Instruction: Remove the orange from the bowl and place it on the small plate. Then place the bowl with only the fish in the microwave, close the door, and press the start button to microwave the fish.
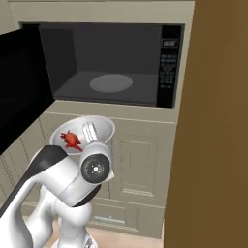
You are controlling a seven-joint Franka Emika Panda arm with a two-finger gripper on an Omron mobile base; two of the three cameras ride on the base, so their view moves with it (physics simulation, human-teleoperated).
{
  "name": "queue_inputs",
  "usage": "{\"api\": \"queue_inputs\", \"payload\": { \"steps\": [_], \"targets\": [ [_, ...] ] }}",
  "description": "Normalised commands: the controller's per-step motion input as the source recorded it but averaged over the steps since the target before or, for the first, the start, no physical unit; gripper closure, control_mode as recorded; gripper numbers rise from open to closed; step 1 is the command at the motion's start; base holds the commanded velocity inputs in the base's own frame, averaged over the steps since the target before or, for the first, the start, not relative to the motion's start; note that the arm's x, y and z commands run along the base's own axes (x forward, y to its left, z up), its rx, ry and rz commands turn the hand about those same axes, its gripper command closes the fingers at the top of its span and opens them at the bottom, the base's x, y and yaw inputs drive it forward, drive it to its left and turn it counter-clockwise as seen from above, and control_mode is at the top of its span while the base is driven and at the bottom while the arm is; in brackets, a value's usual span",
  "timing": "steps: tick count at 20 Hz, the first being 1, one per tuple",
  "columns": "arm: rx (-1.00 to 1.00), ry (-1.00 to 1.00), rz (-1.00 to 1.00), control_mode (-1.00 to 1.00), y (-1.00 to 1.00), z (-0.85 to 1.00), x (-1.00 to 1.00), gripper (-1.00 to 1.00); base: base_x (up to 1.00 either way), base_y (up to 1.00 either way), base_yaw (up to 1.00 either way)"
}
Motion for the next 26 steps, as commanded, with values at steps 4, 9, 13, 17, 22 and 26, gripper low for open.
{"api": "queue_inputs", "payload": {
  "steps": [4, 9, 13, 17, 22, 26],
  "targets": [
    [0.00, 0.00, 0.00, 1.00, 0.00, 0.00, 0.00, 1.00, 0.44, -0.52, 0.07],
    [0.00, 0.00, 0.00, 1.00, 0.00, 0.00, 0.00, 1.00, 0.36, 0.00, 0.01],
    [0.00, 0.00, 0.00, 1.00, 0.00, 0.00, 0.00, 1.00, 0.23, 0.00, 0.00],
    [0.00, 0.00, 0.00, 1.00, 0.00, 0.00, 0.00, 1.00, 0.06, 0.00, 0.01],
    [0.00, 0.00, 0.00, 1.00, 0.00, 0.00, 0.00, 1.00, -0.01, -0.04, 0.00],
    [0.00, 0.00, 0.00, 1.00, 0.00, 0.00, 0.00, 1.00, -0.44, 0.27, 0.01]
  ]
}}
